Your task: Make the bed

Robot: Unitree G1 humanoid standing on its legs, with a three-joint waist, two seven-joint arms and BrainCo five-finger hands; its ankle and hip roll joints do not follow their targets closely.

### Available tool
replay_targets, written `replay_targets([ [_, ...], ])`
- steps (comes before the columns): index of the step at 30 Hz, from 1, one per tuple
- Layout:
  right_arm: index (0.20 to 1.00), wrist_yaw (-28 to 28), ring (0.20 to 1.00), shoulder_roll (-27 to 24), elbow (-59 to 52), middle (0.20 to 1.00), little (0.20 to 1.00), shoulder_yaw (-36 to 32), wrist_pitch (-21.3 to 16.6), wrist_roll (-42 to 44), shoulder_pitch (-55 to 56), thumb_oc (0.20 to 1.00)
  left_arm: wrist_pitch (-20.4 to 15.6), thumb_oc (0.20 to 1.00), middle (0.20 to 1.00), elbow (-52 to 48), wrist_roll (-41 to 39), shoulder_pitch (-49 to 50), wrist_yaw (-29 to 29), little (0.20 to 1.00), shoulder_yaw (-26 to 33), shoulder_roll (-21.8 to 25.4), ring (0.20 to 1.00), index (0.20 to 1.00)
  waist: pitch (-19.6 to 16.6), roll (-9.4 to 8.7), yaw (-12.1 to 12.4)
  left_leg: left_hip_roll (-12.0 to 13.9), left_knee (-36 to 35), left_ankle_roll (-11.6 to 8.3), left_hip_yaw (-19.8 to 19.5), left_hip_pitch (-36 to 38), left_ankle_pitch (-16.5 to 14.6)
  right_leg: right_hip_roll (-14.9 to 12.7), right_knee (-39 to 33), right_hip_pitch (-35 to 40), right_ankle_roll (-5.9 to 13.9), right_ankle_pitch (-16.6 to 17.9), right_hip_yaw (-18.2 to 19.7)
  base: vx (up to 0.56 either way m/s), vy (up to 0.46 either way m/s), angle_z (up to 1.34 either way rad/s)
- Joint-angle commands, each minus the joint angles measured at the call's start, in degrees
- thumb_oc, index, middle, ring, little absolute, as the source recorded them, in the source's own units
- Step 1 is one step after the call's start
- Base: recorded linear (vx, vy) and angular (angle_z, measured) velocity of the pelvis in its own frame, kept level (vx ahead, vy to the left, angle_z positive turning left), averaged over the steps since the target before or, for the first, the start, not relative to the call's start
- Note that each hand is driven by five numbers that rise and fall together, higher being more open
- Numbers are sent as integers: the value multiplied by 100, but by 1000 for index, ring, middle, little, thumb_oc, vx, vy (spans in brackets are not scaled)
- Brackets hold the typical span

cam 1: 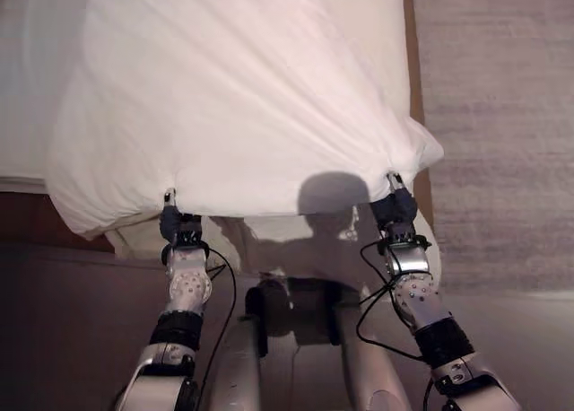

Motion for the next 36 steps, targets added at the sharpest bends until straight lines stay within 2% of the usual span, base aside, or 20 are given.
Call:
replay_targets([
  [1,200,347,200,-362,-546,200,200,-494,-282,61,832,200,-86,200,200,-842,427,527,-362,200,22,-100,200,200,-142,13,-111,440,-1250,267,-1220,98,691,651,-911,504,188,415,632,-6,100,-44],
  [3,200,347,200,-362,-546,200,200,-494,-282,61,833,200,-86,200,200,-843,427,527,-361,200,22,-100,200,200,-144,13,-109,442,-1255,267,-1217,99,694,652,-913,503,188,417,634,15,208,-78],
  [4,200,318,200,-444,-358,200,200,-537,-203,-55,866,200,-81,200,200,-975,423,668,-392,200,-52,-39,200,200,-148,106,-83,905,-1967,157,-1216,272,1019,478,-818,421,373,332,826,28,789,-36],
  [6,200,228,200,-375,-312,200,200,-557,-244,-110,861,200,-36,200,200,-1033,404,506,-422,200,-290,-15,200,200,-121,191,-132,643,-1292,191,-836,141,601,-4,-966,420,620,483,887,10,809,27],
  [7,200,227,200,-375,-312,200,200,-559,-244,-111,857,200,-37,200,200,-1032,404,501,-423,200,-289,-15,200,200,-143,200,-130,645,-1262,191,-844,88,601,1,-980,388,626,507,888,8,495,41],
  [9,200,220,200,-345,-387,200,200,-594,-233,-100,1003,200,16,200,200,-1182,413,612,-576,200,-577,30,200,200,-155,196,-214,-59,28,373,-646,-390,-228,-724,-1486,623,990,1142,1055,63,694,19],
  [10,200,217,200,-306,-415,200,200,-588,-207,-105,1036,200,26,200,200,-1222,462,625,-555,200,-628,81,200,200,-156,218,-215,-179,143,376,-478,-433,-341,-915,-1635,636,1008,1517,1030,151,1002,24],
  [11,200,242,200,-183,-345,200,200,-551,-125,-80,1010,200,76,200,200,-1306,415,775,-585,200,-620,57,200,200,-155,233,-129,-377,243,593,-260,-399,-613,-1311,-2220,762,945,2205,915,110,677,25],
  [12,200,242,200,-181,-345,200,200,-549,-125,-80,1009,200,76,200,200,-1306,413,775,-587,200,-618,59,200,200,-176,225,-129,-387,225,598,-252,-420,-585,-1324,-2257,747,953,2241,923,90,660,-14],
  [13,200,254,200,-89,-410,200,200,-469,-101,-103,1001,200,79,200,200,-1405,425,849,-559,200,-645,62,200,200,-161,223,-70,-427,248,677,-108,-406,-693,-1542,-2523,702,913,2654,636,22,529,-41],
  [14,200,211,200,-21,-354,200,200,-398,-110,-133,937,200,78,200,200,-1459,472,905,-480,200,-647,37,200,200,-182,220,-43,-483,89,772,111,-356,-655,-1432,-2711,641,795,2438,155,34,520,-63],
  [15,200,210,200,-22,-353,200,200,-396,-111,-133,937,200,78,200,200,-1459,472,906,-479,200,-647,36,200,200,-177,224,-52,-481,76,768,100,-339,-658,-1429,-2680,643,788,2408,144,0,502,-87],
  [18,200,179,200,-12,-269,200,200,-377,-195,-91,900,200,106,200,200,-1535,563,979,-382,200,-654,-42,200,200,-164,191,-124,-653,-491,844,312,-146,-449,-510,-2300,381,635,1680,-122,-40,282,-56],
  [19,200,179,200,-12,-269,200,200,-377,-195,-91,900,200,106,200,200,-1535,563,979,-382,200,-654,-42,200,200,-166,190,-124,-653,-492,844,312,-148,-448,-511,-2299,379,635,1680,-122,-47,297,-34],
  [20,200,161,200,4,-171,200,200,-298,-263,-99,889,200,91,200,200,-1575,654,992,-259,200,-674,-112,200,200,-174,133,-107,-759,-1078,859,450,71,-255,131,-1926,191,518,1343,-503,-30,240,-9],
  [22,200,201,200,-11,-163,200,200,-258,-331,-133,966,200,146,200,200,-1577,767,993,-263,200,-781,-157,200,200,-230,55,-136,-919,-1328,870,522,238,-98,746,-1715,307,354,1111,-494,-8,191,-17],
  [29,200,57,200,-214,-117,200,200,-193,-342,-176,1001,200,89,200,200,-1682,742,1075,-160,200,-1124,-381,200,200,-278,163,-139,-973,-1037,881,623,116,-183,678,-1959,564,160,1079,-210,-12,-25,-6],
  [30,200,1,200,-361,-146,200,200,-292,-342,-240,1031,200,63,200,200,-1701,754,1018,-154,200,-1210,-492,200,200,-147,149,-216,-861,-57,455,815,-296,12,554,-2104,811,66,1022,-281,-45,-219,2],
  [32,200,-26,200,-471,-133,200,200,-364,-354,-253,1027,200,90,200,200,-1717,746,950,-234,200,-1266,-521,200,200,-69,141,-261,-667,499,259,929,-537,145,468,-2053,874,-15,966,-400,-70,-208,69],
  [36,200,-27,200,-424,-26,200,200,-359,-366,-221,1019,200,74,200,200,-1866,791,967,-231,200,-1280,-528,200,200,-126,84,-200,-812,430,477,405,-563,-123,532,-1959,822,4,921,-382,-16,-101,46],
])
